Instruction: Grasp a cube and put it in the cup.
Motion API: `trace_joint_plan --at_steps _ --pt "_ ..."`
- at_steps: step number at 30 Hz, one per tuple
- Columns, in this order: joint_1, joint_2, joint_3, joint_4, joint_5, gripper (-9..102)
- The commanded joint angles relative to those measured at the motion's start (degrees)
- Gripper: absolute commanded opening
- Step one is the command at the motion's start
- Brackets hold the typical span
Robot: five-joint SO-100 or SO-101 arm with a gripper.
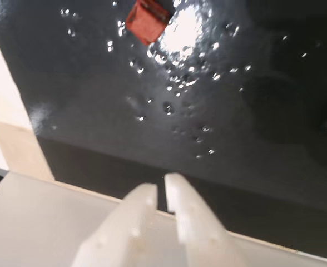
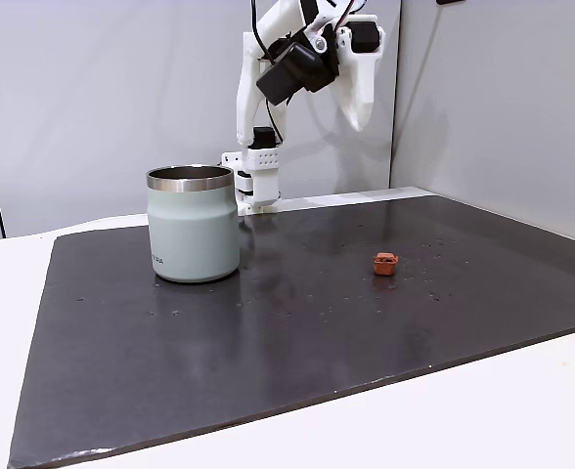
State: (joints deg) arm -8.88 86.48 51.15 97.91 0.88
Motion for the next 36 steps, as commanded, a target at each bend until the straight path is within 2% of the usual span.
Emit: trace_joint_plan --at_steps 1,15,23,36 --pt "-1.58 -1.85 -7.29 3.78 -4.92 0" --pt "5.36 -5.71 -11.51 5.19 -22.41 0" --pt "9.67 -14.06 -20.21 5.19 -31.55 0" --pt "7.47 -26.37 -31.03 5.19 -35.6 0"
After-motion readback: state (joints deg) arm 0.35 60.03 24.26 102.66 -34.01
